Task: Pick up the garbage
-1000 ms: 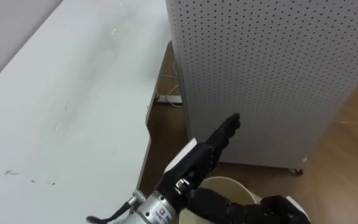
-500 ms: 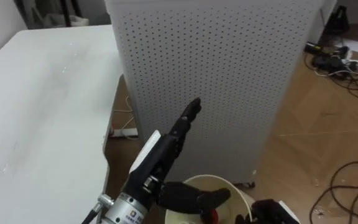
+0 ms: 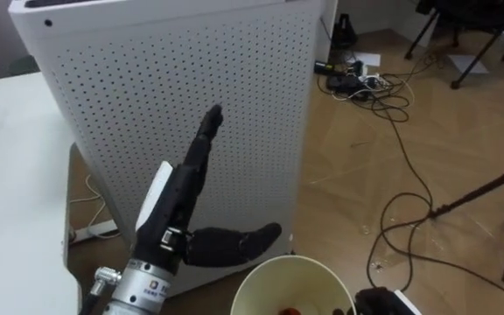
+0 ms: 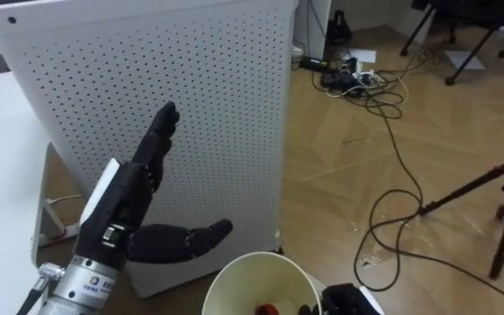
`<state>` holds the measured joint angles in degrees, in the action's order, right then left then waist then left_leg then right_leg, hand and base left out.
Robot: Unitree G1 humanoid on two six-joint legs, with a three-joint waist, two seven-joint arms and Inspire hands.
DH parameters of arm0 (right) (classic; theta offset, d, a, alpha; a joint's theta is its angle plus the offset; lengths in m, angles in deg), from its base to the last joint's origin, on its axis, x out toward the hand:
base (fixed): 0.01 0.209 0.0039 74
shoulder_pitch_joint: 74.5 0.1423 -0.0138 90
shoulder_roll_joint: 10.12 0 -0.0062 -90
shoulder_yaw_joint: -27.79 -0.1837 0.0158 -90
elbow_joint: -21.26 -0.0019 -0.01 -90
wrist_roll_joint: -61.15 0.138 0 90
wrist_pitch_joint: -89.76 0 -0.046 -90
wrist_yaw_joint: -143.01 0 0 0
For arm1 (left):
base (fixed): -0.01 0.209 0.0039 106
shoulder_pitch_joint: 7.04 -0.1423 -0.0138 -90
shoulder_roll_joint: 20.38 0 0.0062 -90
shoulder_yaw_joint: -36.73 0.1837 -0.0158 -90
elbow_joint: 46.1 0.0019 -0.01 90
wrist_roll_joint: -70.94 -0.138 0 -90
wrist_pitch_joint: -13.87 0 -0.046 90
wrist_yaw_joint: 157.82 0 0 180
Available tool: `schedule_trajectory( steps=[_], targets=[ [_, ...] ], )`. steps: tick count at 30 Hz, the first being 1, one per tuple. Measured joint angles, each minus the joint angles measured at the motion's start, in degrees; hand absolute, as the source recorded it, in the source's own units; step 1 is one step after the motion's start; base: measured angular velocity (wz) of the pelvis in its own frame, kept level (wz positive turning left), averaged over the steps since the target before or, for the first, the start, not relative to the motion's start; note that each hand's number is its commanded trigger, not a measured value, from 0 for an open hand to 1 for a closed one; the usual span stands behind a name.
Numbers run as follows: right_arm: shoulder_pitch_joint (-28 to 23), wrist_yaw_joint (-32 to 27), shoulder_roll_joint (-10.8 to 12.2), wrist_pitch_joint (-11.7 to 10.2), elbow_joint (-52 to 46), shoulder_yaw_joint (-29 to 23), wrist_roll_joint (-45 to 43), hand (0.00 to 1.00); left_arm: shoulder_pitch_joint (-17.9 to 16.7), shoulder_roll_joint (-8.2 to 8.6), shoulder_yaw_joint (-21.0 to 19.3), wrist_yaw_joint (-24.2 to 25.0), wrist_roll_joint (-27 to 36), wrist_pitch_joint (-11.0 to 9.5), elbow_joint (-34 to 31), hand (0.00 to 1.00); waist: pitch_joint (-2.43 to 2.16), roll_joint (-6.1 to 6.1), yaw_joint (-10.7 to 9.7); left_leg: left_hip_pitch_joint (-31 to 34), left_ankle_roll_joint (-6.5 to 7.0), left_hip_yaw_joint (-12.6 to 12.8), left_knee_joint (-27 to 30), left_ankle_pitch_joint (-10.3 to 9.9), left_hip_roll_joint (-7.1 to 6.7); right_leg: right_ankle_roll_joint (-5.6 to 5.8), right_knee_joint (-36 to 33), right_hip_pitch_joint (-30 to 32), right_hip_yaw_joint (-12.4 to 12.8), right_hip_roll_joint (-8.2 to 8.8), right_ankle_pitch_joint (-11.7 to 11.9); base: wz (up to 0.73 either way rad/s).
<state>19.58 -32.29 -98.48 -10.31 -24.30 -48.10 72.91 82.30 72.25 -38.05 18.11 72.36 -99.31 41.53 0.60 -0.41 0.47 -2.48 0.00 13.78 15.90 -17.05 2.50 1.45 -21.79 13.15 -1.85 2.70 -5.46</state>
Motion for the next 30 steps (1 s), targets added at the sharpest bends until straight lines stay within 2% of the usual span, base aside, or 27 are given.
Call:
schedule_trajectory(
  steps=[5, 9, 13, 15, 17, 19, 20, 22, 23, 24, 25, 26, 27, 28, 29, 30],
  targets=[
    [-0.04, 0.47, 0.03, -0.01, -0.8, 0.09, 0.14, 1.0, -0.25, -0.23, -1.63, -1.28, -3.5, -0.02, -3.61, 0.0, -0.01, -0.31, 0.6, -1.36, -0.05, -0.06, -1.26, 0.07, 0.16, 0.08, 1.27, -1.07, -0.69, -0.34, 0.1, -0.04],
    [-0.94, 0.88, -0.02, -0.01, -2.42, 0.09, 1.01, 1.0, -0.32, -0.18, -2.57, -2.1, -4.03, -0.02, -5.63, 0.0, -0.12, -0.53, 1.52, -1.56, -0.05, -0.15, -1.39, 0.07, 0.6, 0.09, 2.27, -1.4, -2.57, -0.46, 0.17, -0.01],
    [-2.79, 2.38, 0.1, -0.1, -5.3, 0.1, 1.08, 1.0, -0.34, -0.53, -4.23, -2.82, -6.13, 0.01, -6.33, 0.0, -0.11, -0.37, 1.37, -2.33, -0.07, -2.28, -1.4, 0.09, 1.15, -0.06, 3.54, -3.2, -4.09, -0.84, 0.16, 0.01],
    [-3.07, 2.87, 0.07, -0.3, -5.71, 0.1, 1.09, 1.0, -0.37, -0.41, -4.29, -2.84, -6.4, 0.0, -7.48, 0.0, -0.05, -0.28, 1.41, -3.03, -0.08, -2.34, -1.46, 0.09, 1.36, -0.1, 4.33, -3.98, -4.73, -0.96, 0.13, 0.04],
    [-3.13, 3.08, 0.16, -0.3, -5.78, 0.16, 0.85, 1.0, -0.47, -0.35, -4.29, -3.01, -7.1, 0.0, -7.88, 0.0, 0.0, -0.08, 1.45, -3.84, -0.09, -2.21, -1.41, 0.1, 1.72, -0.21, 4.31, -4.75, -6.4, -1.05, 0.07, -0.03],
    [-3.12, 3.82, 0.24, -0.38, -6.68, 0.2, -0.12, 1.0, -0.51, -0.4, -4.69, -3.3, -7.25, 0.0, -7.88, 0.0, 0.01, -0.09, 1.61, -4.12, -0.14, -2.07, -0.75, 0.06, 2.04, -1.21, 4.28, -5.43, -9.22, -1.02, -0.55, -0.11],
    [-3.12, 3.95, 0.24, -0.4, -6.71, 0.2, -0.13, 1.0, -0.56, -0.43, -4.75, -3.32, -7.3, 0.0, -7.86, 0.0, 0.01, -0.09, 1.62, -4.07, -0.17, -2.08, -0.08, 0.05, 2.15, -1.43, 4.27, -5.59, -9.54, -1.03, -0.68, -0.11],
    [-3.34, 4.0, 0.61, -0.4, -6.72, 0.35, -0.16, 1.0, -1.38, -0.47, -4.91, -3.91, -7.29, 0.03, -7.84, 0.0, 0.11, 0.05, 1.66, -2.91, -0.21, -2.25, 5.2, 0.03, 3.02, -2.3, 4.15, -6.77, -10.74, -1.09, -1.42, -0.13],
    [-3.58, 3.66, 0.86, -0.4, -6.72, 0.45, -0.44, 1.0, -1.67, -0.43, -5.1, -4.31, -7.28, 0.07, -7.83, 0.0, 0.19, 0.15, 1.95, -0.77, -0.22, -1.97, 11.67, 0.03, 3.91, -3.07, 4.18, -7.62, -12.76, -1.13, -1.9, -0.19],
    [-3.62, 3.62, 0.85, -0.4, -6.7, 0.52, -0.48, 1.0, -1.69, -0.4, -5.26, -4.43, -7.28, 0.09, -7.75, 0.0, 0.38, 0.33, 2.19, 0.46, -0.67, -1.98, 15.48, 0.32, 4.44, -3.52, 4.21, -8.26, -13.19, -1.21, -2.23, -0.33],
    [-3.74, 3.61, 0.78, -0.4, -6.49, 0.51, -0.5, 1.0, -1.74, -0.15, -5.73, -4.57, -7.31, 0.11, -7.46, 0.0, 0.79, 0.79, 2.66, 3.62, -2.52, -2.77, 23.15, 2.22, 5.66, -4.07, 4.16, -9.42, -12.45, -1.16, -2.8, -0.28],
    [-4.03, 3.54, 0.6, -0.36, -6.3, 0.5, -0.51, 1.0, -1.97, 0.34, -6.11, -4.97, -7.26, 0.11, -7.01, 0.0, 1.15, 0.42, 2.93, 6.7, -2.4, -4.57, 28.74, 3.59, 5.56, -4.36, 4.0, -10.21, -12.02, -0.88, -3.88, -0.14],
    [-4.27, 3.47, 0.5, -0.37, -6.3, 0.47, -0.41, 1.0, -1.95, 0.46, -6.06, -5.36, -7.26, 0.14, -6.87, 0.0, 0.94, 0.77, 2.76, 8.11, -1.91, -5.2, 29.03, 2.97, 5.18, -4.33, 3.79, -10.26, -11.85, -0.7, -4.55, 0.15],
    [-4.7, 2.76, 0.39, -0.36, -6.17, 0.25, -0.4, 1.0, -1.9, 0.78, -5.98, -5.53, -7.24, 0.13, -6.86, 0.0, 1.06, 0.62, 2.73, 11.58, -0.69, -5.88, 27.71, 1.41, 4.12, -4.68, 3.05, -10.21, -11.35, -0.52, -5.99, 0.11],
    [-4.72, 1.87, 0.32, -0.28, -5.2, 0.23, -0.41, 1.0, -1.97, 0.84, -5.87, -5.95, -7.23, 0.13, -6.82, 0.0, 1.2, 0.34, 3.36, 15.04, -0.42, -6.55, 25.22, 1.25, 2.73, -4.45, 2.47, -10.22, -10.36, -0.28, -6.78, -0.03],
    [-4.73, 1.43, 0.02, -0.2, -4.99, 0.16, -0.49, 1.0, -2.03, 0.84, -5.91, -6.33, -7.25, 0.09, -6.82, 0.0, 1.25, 0.26, 3.96, 16.69, -0.59, -6.61, 23.36, 1.42, 2.14, -4.37, 2.07, -10.21, -9.41, -0.24, -7.23, -0.34]
  ],
)
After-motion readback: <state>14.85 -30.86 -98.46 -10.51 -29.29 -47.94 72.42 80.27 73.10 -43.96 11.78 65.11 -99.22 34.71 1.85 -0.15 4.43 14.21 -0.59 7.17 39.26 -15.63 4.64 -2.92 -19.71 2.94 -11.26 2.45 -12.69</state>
